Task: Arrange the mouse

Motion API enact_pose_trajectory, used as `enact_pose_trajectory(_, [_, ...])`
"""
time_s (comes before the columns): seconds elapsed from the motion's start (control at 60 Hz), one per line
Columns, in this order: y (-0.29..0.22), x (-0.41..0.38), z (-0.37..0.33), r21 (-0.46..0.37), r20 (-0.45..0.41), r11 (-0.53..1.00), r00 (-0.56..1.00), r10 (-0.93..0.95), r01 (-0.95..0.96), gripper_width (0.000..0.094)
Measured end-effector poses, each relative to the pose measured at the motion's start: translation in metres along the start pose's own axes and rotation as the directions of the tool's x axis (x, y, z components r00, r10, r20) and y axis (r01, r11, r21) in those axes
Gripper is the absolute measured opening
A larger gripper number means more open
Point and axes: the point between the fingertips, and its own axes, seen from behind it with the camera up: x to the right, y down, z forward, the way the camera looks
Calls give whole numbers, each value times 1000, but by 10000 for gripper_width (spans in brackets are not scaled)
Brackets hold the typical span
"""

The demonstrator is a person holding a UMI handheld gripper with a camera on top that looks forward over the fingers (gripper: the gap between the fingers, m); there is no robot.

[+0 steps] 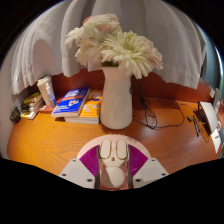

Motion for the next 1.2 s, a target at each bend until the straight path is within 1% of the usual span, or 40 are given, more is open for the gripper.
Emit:
enact_pose_trajectory(0.133, [40, 6, 25, -81, 12, 997, 1000, -13, 14, 374])
enact_pose_trajectory(0.217, [56, 2, 29, -98, 30, 995, 999, -24, 27, 379])
enact_pose_trajectory(0.233, [54, 2, 30, -75, 26, 997, 1000, -13, 15, 383])
enact_pose_trajectory(0.283, [55, 2, 31, -61, 20, 998, 1000, 22, -21, 433])
enact_pose_trajectory(0.367, [55, 3, 31, -67, 5, 998, 1000, -8, 8, 506])
enact_pose_trajectory(0.433, [55, 5, 31, -79, -6, 997, 1000, 5, -6, 552])
enact_pose_trajectory(0.467, [56, 8, 30, -90, -21, 996, 1000, 18, -20, 621])
enact_pose_trajectory(0.533, [56, 14, 25, -102, -47, 995, 999, 17, -22, 853])
enact_pose_trajectory(0.55, [55, 13, 23, -103, -45, 994, 999, 19, -24, 872])
enact_pose_trajectory(0.583, [50, 10, 17, -99, -40, 995, 999, 23, -27, 851])
enact_pose_trajectory(0.683, [30, 1, -12, -77, -38, 996, 999, 33, -36, 860])
enact_pose_trajectory(0.833, [-7, -20, -74, -20, -52, 1000, 999, 2, -3, 862])
enact_pose_trajectory(0.967, [-29, -53, -121, 25, -33, 1000, 999, -14, 15, 862])
enact_pose_trajectory(1.067, [-37, -78, -148, 60, -17, 998, 999, -30, 31, 864])
enact_pose_trajectory(1.2, [-34, -107, -175, 80, -1, 996, 1000, -31, 31, 863])
